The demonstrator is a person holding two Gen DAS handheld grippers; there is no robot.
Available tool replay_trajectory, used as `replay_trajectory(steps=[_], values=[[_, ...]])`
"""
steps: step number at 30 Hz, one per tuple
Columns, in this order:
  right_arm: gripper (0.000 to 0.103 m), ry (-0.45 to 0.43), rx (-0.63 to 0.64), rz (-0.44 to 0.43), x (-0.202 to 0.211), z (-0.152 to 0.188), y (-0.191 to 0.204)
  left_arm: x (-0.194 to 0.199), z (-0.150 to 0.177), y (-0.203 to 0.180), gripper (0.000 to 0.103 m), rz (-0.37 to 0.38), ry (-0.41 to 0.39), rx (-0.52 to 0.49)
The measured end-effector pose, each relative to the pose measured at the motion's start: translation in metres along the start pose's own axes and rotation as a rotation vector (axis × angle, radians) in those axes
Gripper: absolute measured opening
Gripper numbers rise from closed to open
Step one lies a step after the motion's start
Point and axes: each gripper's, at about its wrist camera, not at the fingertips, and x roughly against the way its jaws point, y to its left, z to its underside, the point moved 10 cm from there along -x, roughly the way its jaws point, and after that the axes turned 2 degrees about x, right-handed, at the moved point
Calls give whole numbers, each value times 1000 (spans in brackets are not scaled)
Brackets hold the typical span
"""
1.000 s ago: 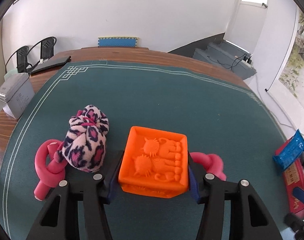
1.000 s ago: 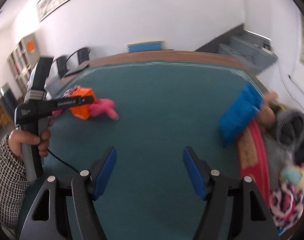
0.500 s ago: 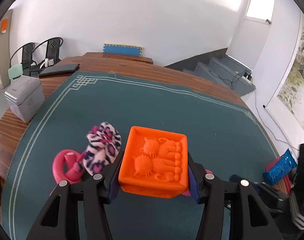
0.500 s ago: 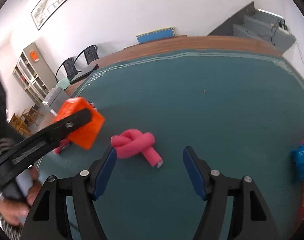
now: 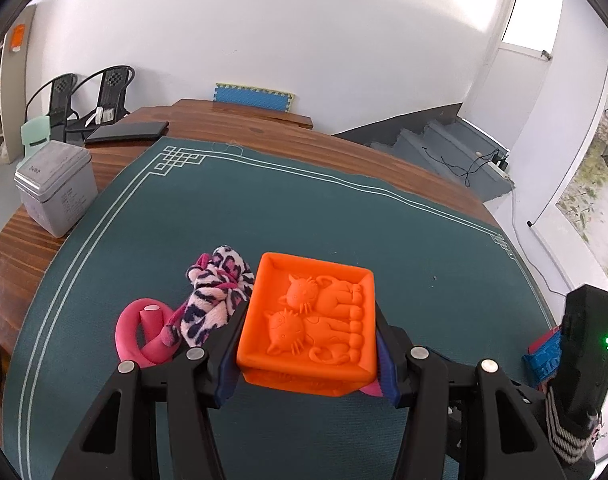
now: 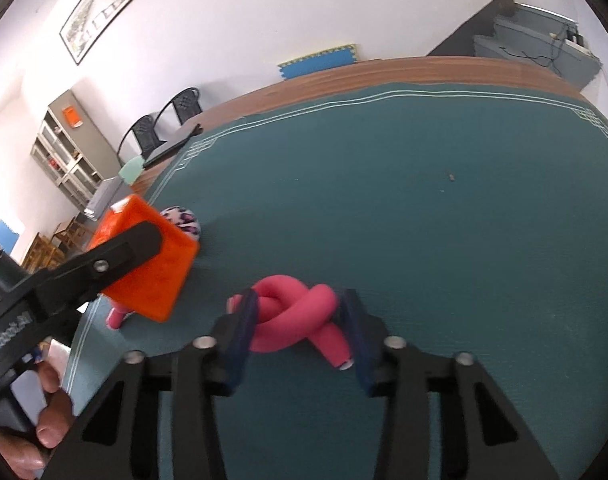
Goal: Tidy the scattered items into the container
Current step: 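Grasp the pink knotted foam tube with the right tool while the left tool holds the cube, then carry the orange cube and pink foam knot over the red tin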
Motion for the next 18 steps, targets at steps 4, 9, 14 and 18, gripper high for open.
replay_trajectory(steps=[4,9,14,18], values=[[34,1,33,4,4,4,5,-1,2,-3,56,1,3,-12],[34,-30,39,-1,22,6,8,-2,7,-12,56,9,7,-36],[34,-135,20,20,80,4,-6,-2,14,-26,56,21,14,-71],[34,-231,-13,88,140,6,-38,1,21,-44,56,36,15,-118]])
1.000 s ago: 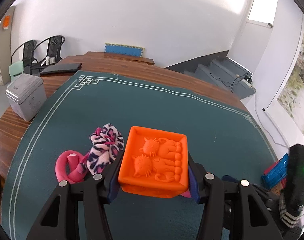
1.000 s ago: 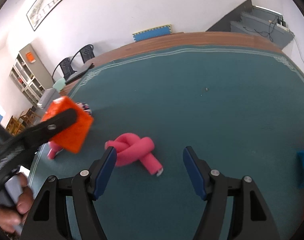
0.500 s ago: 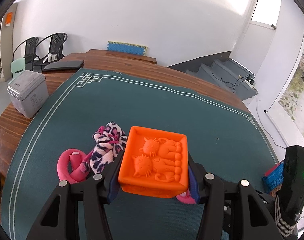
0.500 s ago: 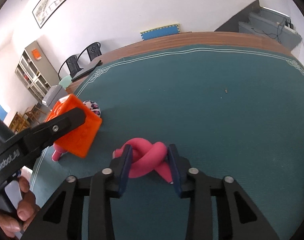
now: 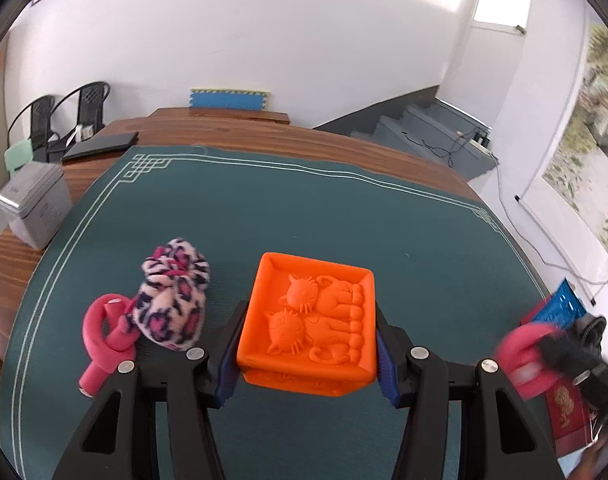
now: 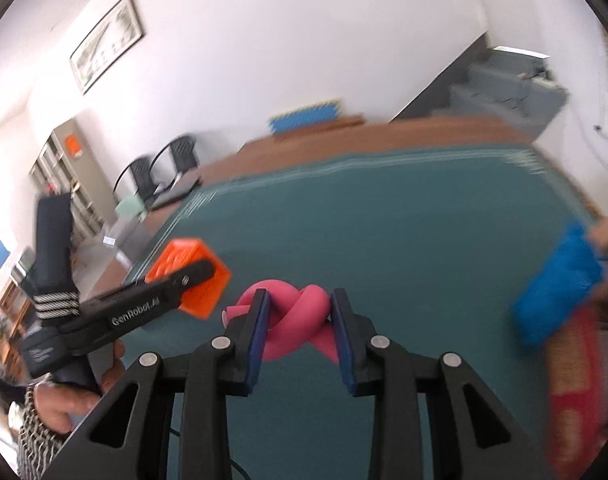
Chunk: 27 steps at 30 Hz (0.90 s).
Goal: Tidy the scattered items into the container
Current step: 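Carry the orange cube and pink foam knot over the red tin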
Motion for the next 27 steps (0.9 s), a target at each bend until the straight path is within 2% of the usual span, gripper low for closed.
replay_trajectory(steps=[8,14,16,19,27], values=[[34,-135,-148,185,106,0,-118,9,15,-43,56,36,2,-95],[34,-156,-273,332,153,20,-204,16,38,-106,56,118,41,-181],[34,-154,-307,347,164,25,-226,22,45,-133,56,158,49,-213],[34,-145,-334,355,170,32,-244,30,52,-169,56,215,54,-245],[34,-109,-348,347,158,42,-255,45,64,-240,57,353,91,-268]])
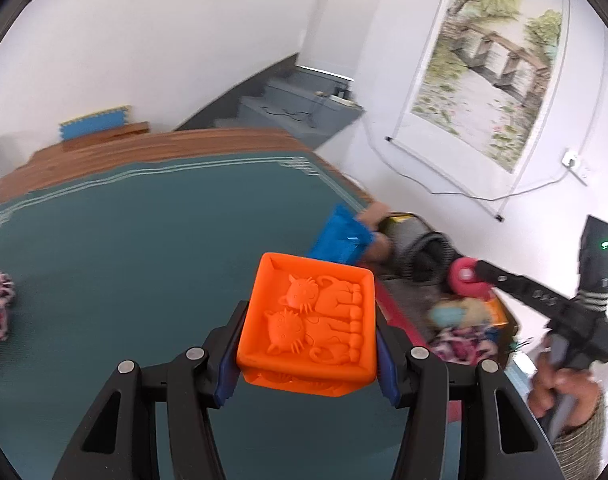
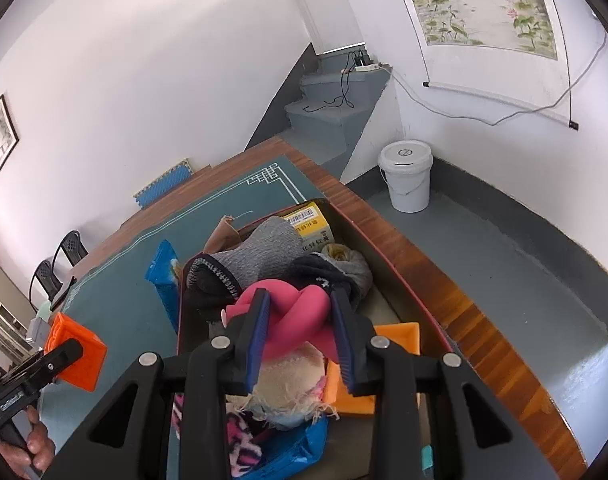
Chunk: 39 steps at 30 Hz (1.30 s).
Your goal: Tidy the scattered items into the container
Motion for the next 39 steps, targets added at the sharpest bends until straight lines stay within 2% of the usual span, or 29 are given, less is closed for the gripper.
replay_trajectory(steps=[4,13,17,29,34,39], values=[[34,-26,-9,31,1,-1,-7,-10,-3,-29,57,67,20,-3],[34,-46,-64,-3,5,2,-14,-47,-12,-93,57,206,56,-5],[34,-54,-82,-13,1,2,-19,-62,-13,-108,57,230,69,-14],[34,-82,-75,-5,0,4,-20,-89,0,-112,57,242,118,-3],[35,-100,-82,-19,2,3,-20,-74,-7,-110,58,253,81,3],[35,-135,-86,-38,8,0,-18,-51,-20,-91,61,247,26,32]])
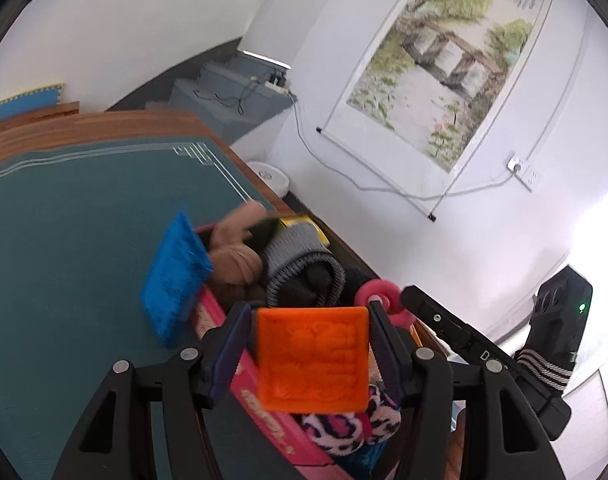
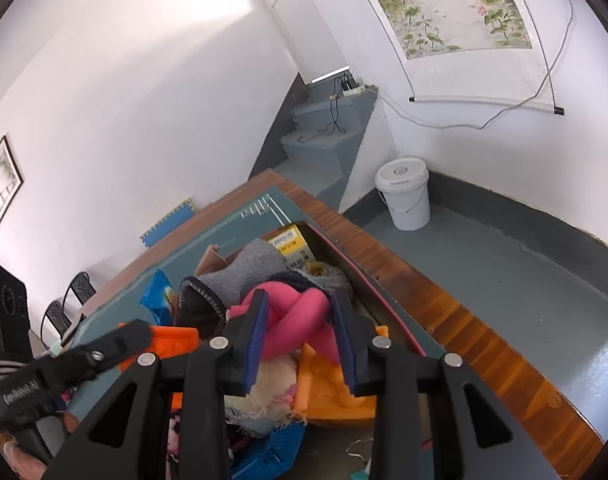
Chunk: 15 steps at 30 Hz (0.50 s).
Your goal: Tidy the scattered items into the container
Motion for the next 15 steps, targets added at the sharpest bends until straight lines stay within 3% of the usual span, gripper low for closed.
replay_trajectory(steps=[7,15], values=[[42,-41,36,-30,13,-12,18,25,-8,41,61,-31,-37,82],[46,-44,136,-68,21,-13,71,21,1,60,61,35,-13,148]])
